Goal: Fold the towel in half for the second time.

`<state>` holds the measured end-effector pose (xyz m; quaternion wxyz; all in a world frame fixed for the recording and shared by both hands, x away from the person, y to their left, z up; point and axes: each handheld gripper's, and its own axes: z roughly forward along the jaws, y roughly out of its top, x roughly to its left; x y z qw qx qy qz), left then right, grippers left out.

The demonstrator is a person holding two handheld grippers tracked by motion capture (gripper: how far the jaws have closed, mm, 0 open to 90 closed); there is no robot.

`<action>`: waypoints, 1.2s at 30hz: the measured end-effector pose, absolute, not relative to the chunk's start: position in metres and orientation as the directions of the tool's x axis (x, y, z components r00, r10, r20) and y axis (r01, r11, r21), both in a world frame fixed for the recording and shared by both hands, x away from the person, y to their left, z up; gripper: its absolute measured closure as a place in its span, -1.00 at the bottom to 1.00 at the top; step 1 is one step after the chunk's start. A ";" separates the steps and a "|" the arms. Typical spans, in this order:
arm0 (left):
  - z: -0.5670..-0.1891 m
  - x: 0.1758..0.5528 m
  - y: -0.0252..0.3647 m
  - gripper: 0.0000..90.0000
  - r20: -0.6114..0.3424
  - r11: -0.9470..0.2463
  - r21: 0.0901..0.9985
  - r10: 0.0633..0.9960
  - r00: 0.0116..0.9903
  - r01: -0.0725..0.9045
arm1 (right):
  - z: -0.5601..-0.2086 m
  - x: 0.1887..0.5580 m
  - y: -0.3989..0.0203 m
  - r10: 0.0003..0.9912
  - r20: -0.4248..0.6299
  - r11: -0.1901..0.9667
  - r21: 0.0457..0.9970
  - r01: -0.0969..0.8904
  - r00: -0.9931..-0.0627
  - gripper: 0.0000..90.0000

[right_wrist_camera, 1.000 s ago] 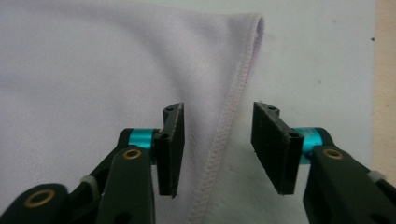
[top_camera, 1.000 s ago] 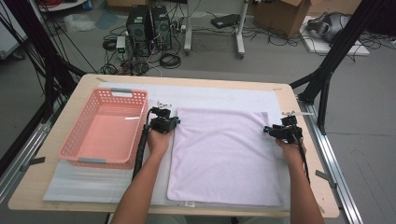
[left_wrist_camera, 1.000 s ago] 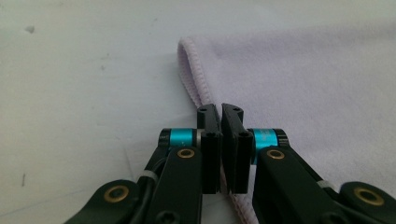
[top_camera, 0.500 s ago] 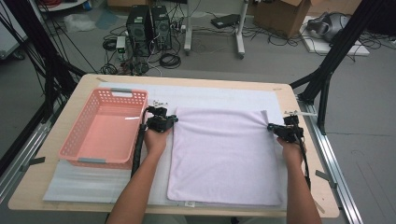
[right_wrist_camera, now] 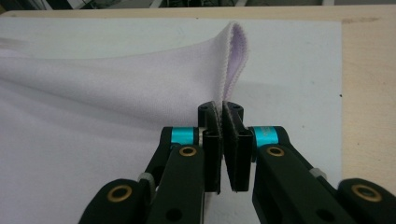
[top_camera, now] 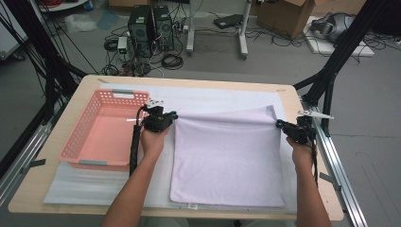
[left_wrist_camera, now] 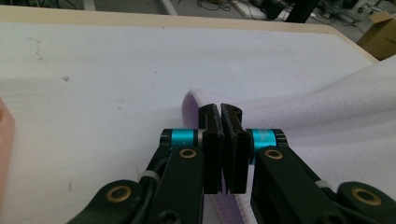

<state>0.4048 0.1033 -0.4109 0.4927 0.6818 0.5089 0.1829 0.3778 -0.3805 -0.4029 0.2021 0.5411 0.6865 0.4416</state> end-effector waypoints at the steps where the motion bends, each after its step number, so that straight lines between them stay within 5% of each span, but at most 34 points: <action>1: -0.409 0.402 0.104 0.94 -0.255 0.004 0.858 0.872 0.419 0.514 | -0.400 0.375 -0.381 0.920 0.199 0.027 0.828 0.560 -0.339 0.93; 17: -0.387 0.334 0.111 0.93 -0.237 -0.032 0.898 0.805 0.543 0.440 | -0.391 0.304 -0.394 0.874 0.227 0.042 0.845 0.533 -0.430 0.93; 36: -0.428 0.287 0.115 0.90 -0.214 -0.141 0.854 0.782 0.586 0.500 | -0.424 0.262 -0.397 0.859 0.236 0.092 0.802 0.591 -0.455 0.92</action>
